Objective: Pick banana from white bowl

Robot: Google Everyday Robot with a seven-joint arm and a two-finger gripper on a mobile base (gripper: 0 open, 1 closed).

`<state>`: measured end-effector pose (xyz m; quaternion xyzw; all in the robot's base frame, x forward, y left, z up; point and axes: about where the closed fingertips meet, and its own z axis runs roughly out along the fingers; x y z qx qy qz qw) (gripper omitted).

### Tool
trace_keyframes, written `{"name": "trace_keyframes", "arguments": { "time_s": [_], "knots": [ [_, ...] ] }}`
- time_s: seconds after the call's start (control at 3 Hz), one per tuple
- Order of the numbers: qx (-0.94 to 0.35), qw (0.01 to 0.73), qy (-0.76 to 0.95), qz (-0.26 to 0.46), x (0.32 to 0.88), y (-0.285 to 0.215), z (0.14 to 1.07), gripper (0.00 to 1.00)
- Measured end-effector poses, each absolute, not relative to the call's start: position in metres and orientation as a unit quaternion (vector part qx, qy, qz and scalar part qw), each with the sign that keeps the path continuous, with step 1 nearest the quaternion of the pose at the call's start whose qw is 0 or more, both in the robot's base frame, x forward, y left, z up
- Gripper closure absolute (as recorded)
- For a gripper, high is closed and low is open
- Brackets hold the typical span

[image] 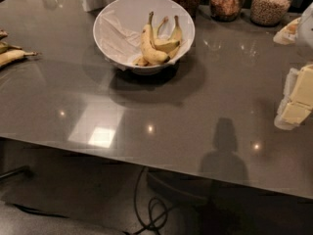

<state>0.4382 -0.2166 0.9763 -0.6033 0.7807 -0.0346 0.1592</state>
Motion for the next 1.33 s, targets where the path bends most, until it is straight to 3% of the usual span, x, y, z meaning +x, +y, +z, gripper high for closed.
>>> {"name": "trace_keyframes", "arguments": {
  "time_s": [0.33,1.33],
  "knots": [
    [-0.603,0.160,0.781,-0.034,0.438,-0.216,0.976,0.00],
    [-0.556,0.282,0.773,0.114,0.548,-0.116,0.980,0.00]
  ]
}}
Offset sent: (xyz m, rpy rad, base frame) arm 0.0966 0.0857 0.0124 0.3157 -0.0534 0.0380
